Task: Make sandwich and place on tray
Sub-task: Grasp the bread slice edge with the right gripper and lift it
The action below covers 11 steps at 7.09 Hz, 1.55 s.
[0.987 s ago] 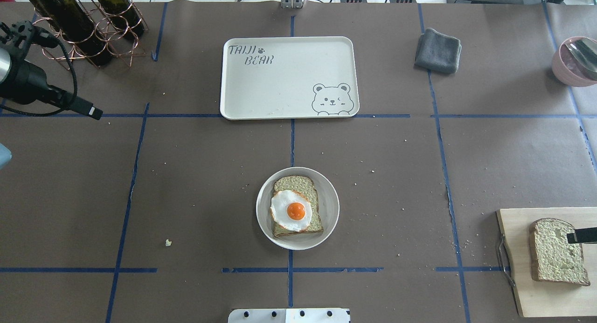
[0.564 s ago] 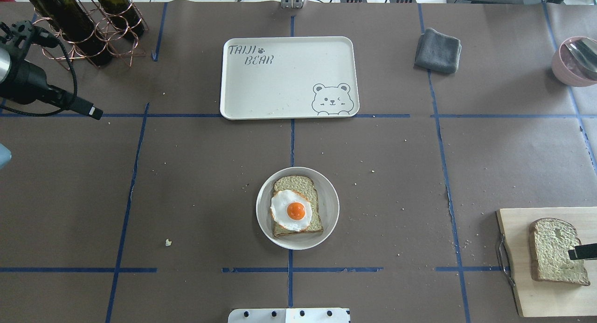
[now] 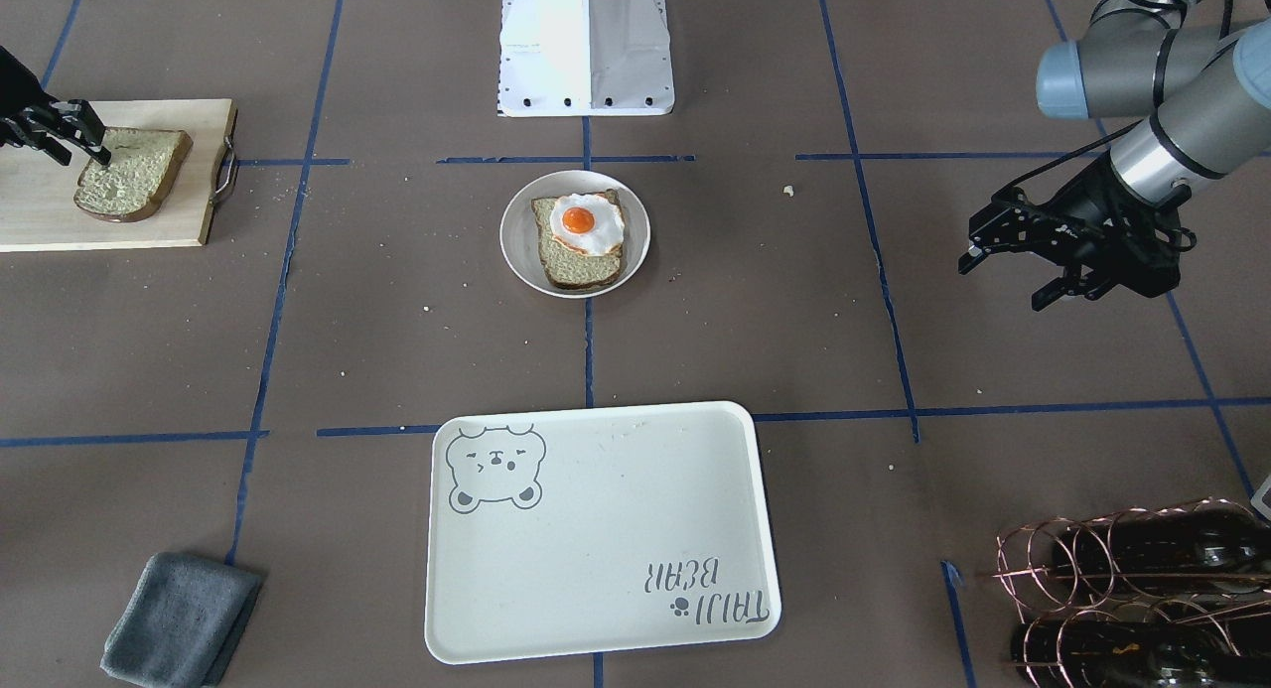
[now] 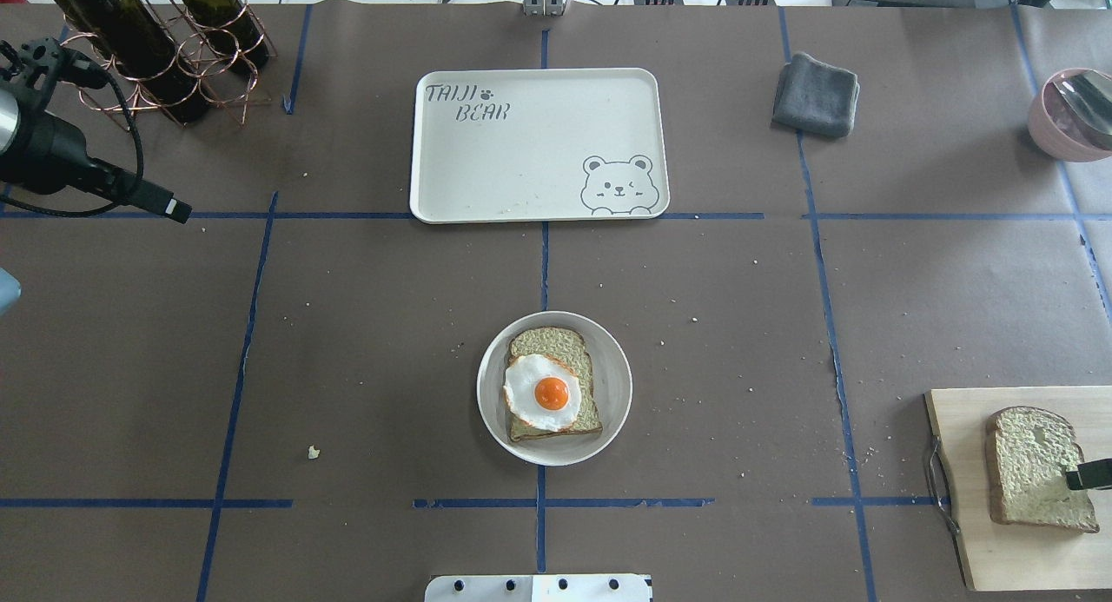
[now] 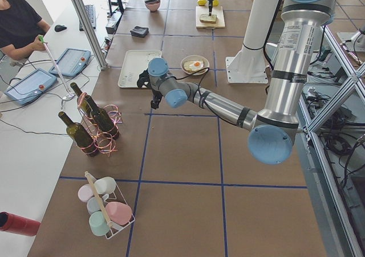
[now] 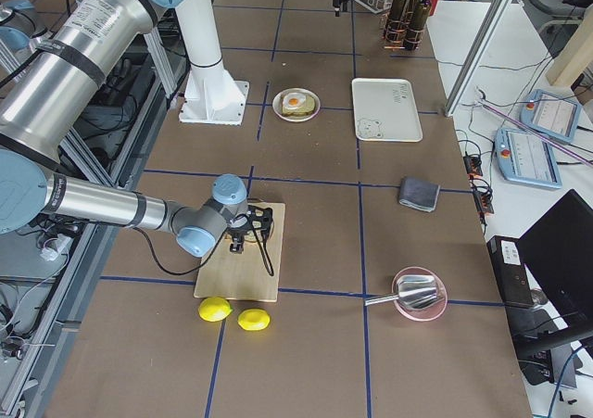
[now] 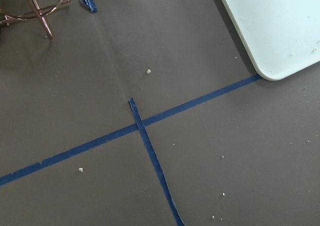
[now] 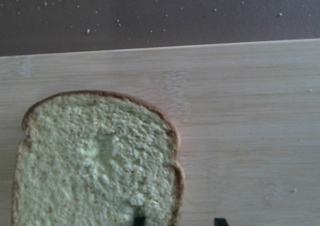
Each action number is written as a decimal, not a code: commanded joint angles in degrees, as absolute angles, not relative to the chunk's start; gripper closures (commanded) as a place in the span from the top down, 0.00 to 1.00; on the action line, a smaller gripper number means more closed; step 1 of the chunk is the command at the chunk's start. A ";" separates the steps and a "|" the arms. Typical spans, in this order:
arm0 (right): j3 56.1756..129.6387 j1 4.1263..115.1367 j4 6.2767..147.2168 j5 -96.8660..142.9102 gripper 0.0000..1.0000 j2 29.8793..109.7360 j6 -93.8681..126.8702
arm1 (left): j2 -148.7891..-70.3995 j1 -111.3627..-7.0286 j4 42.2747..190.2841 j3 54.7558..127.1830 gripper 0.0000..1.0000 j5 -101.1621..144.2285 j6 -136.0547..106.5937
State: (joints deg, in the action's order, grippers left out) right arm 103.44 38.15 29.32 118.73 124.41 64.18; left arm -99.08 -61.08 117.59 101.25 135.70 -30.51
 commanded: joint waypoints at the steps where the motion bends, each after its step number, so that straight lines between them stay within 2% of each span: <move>1: 103.01 37.53 29.36 118.74 0.55 124.01 64.25 | -98.97 -61.08 117.60 101.25 1.00 135.70 -30.41; 3: 103.01 37.27 29.36 118.74 0.54 123.84 64.25 | -98.88 -61.17 117.95 101.25 1.00 135.70 -30.41; 4: 103.01 37.18 29.36 118.74 0.46 123.84 64.25 | -98.79 -61.26 117.95 101.25 1.00 135.70 -30.41; 5: 103.01 37.00 29.36 118.74 0.29 123.84 64.16 | -98.70 -61.26 117.95 101.25 1.00 135.70 -30.41; 7: 103.09 36.74 29.18 118.74 0.00 123.84 64.16 | -98.61 -61.26 117.95 101.25 1.00 135.70 -30.32; 10: 104.58 37.17 29.00 118.83 0.00 123.66 64.16 | -98.61 -61.26 117.95 101.16 1.00 135.70 -30.41; 11: 108.07 37.70 28.92 119.44 0.00 124.36 64.16 | -98.61 -61.26 117.95 101.16 1.00 135.70 -30.41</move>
State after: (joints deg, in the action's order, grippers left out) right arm 105.02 37.17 29.02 118.97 123.87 64.16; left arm -98.62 -61.26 117.95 101.20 135.70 -30.40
